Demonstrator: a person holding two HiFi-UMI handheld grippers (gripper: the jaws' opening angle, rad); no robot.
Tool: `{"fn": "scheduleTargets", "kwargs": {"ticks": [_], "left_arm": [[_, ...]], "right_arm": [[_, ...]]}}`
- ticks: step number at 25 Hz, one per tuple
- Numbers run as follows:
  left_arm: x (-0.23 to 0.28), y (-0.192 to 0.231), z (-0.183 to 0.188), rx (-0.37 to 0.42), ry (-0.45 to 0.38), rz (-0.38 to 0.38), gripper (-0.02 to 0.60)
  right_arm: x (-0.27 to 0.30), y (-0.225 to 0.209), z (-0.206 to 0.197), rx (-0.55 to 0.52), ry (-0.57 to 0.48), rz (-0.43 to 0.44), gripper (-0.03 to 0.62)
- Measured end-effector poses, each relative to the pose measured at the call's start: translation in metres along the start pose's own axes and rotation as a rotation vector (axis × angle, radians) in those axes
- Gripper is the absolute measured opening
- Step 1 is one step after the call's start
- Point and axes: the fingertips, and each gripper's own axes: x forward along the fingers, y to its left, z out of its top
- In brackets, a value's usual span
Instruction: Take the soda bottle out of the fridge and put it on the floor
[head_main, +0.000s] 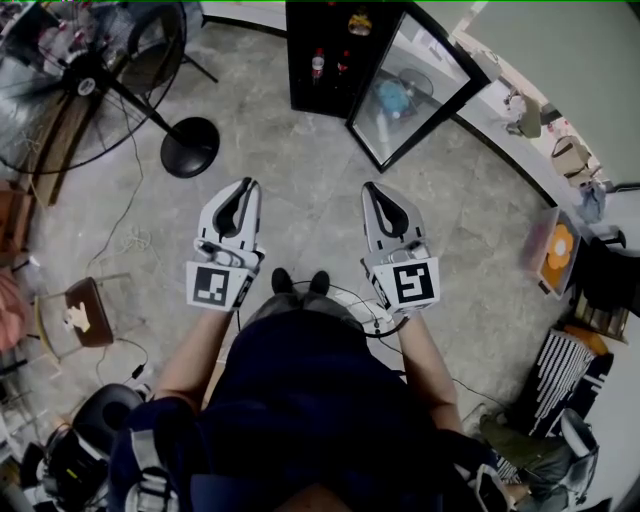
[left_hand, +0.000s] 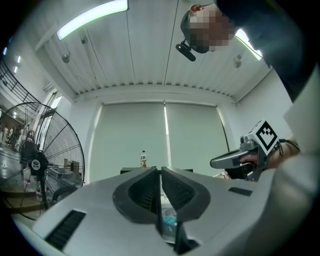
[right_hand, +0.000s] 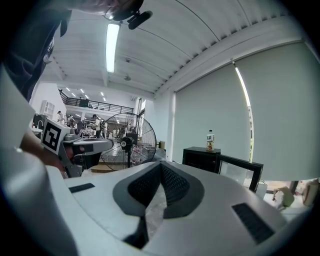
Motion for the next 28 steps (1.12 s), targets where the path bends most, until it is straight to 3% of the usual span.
{"fn": "scheduleTargets", "kwargs": {"ticks": [4, 8, 22, 28], "left_arm": [[0.005, 0.000, -0.004, -0.009, 0.026, -0.004, 0.034], [0.009, 0.002, -0.002, -0.011, 0.017, -0.006, 0.130], [0.024, -0.011, -0.012, -0.017, 0.024, -0.040, 0.261], [0.036, -0.012, -0.021, -0.012, 0.061, -0.040, 0.273]], "right_arm": [[0.002, -0.001, 0.000, 0.002, 0.000, 0.005, 0.019], [0.003, -0.002, 0.000, 0.004, 0.003, 0.012, 0.018], [-0.001, -0.013, 0.000, 0.022, -0.011, 0.018, 0.018], [0.000, -0.021, -0.002, 0.022, -0.012, 0.030, 0.020]]}}
